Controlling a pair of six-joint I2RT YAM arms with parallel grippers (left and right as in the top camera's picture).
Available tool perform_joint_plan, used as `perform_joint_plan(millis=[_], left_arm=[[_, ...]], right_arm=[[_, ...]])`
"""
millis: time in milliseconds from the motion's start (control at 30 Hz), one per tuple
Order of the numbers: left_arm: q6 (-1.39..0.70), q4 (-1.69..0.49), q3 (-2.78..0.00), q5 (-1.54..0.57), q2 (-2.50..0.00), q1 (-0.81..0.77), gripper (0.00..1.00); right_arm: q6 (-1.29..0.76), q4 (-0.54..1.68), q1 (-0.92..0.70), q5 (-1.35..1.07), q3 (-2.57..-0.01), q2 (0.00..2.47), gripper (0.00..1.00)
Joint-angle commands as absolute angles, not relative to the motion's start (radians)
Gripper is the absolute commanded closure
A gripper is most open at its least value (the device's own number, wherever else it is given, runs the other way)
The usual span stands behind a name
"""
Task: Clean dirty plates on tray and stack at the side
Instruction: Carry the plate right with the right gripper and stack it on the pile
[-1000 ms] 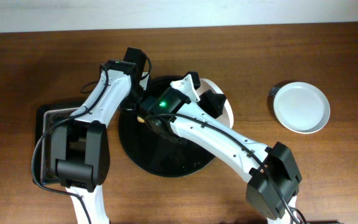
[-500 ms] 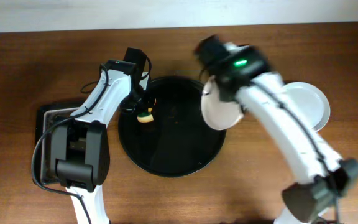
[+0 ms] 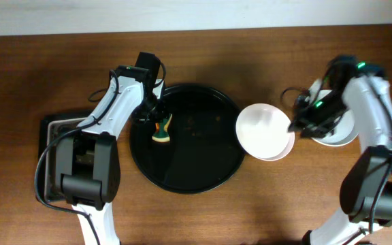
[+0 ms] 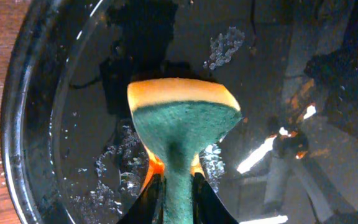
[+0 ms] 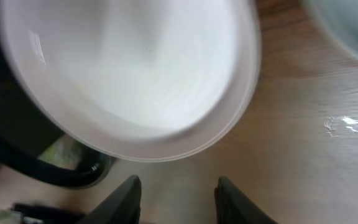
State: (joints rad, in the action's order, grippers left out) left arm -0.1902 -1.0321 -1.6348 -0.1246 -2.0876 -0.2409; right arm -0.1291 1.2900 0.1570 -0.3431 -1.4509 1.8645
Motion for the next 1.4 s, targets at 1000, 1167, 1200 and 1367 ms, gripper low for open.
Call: perform_joint_plan(millis=[1000, 1167, 1200, 1367], left_arm=[[-0.051, -1.155, -1.752, -0.135, -1.845, -0.239, 0.43], [-0.051, -1.157, -1.752, -0.135, -1.845, -0.239, 0.43], [-0.051, -1.159, -1.752, -0.135, -1.845, -0.239, 0.43], [-0.051, -1.16, -1.752, -0.134, -1.845, -0.239, 0.43]], right_arm=[[-0.353, 0.795, 0.443, -0.109, -1.203, 1.653, 0.96], [-0.35, 0.736, 0.512, -0.02, -1.203, 1.774, 0.96], [-0.349, 0.736, 0.512, 0.002, -1.203, 1.792, 0.96], [-0.346, 0.768, 0.512, 0.001, -1.266, 1.727, 0.55]])
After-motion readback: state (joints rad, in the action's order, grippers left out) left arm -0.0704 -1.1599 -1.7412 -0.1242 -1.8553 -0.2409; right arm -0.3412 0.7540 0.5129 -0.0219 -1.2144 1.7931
